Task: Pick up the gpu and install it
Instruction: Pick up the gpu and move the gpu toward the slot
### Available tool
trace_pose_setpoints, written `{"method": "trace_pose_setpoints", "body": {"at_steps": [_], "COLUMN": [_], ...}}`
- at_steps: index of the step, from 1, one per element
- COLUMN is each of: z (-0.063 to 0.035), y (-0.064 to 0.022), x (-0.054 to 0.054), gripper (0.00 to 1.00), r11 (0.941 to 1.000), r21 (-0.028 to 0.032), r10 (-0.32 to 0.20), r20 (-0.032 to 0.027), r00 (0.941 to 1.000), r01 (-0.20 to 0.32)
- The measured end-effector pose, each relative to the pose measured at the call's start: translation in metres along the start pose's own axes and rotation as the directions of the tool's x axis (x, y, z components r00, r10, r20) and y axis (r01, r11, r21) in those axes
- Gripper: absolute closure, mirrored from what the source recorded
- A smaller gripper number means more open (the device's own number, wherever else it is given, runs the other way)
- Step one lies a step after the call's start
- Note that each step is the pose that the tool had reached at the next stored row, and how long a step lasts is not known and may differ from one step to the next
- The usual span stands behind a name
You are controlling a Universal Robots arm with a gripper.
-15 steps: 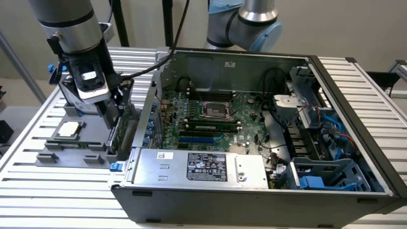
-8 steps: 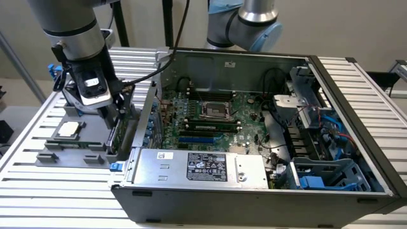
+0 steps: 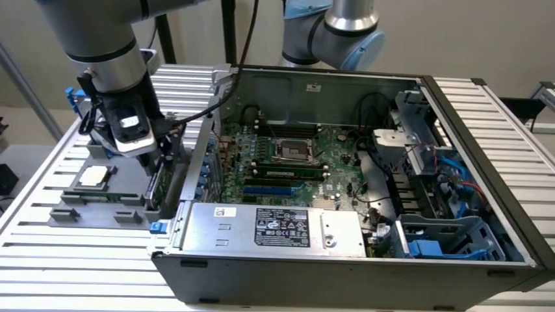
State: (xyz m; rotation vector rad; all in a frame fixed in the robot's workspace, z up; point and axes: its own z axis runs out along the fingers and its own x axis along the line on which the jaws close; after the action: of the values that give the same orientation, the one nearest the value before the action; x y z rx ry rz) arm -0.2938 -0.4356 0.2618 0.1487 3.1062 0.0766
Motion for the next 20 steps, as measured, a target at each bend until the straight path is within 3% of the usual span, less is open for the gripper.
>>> {"method": "trace_pose_setpoints", "body": {"at_steps": [9, 20], "z": [0.0157, 0.0206], "y": [0.0025, 0.0096], "x": [0.001, 0.002], "gripper": [0.52, 0.54], "r11": [1.0000, 1.0000], "r21": [0.0002, 0.0003], "r10": [0.002, 0.008], "r20": [0.0000, 0.0004], "r00": [1.0000, 1.0000], "r01": [-0.002, -0.008]}}
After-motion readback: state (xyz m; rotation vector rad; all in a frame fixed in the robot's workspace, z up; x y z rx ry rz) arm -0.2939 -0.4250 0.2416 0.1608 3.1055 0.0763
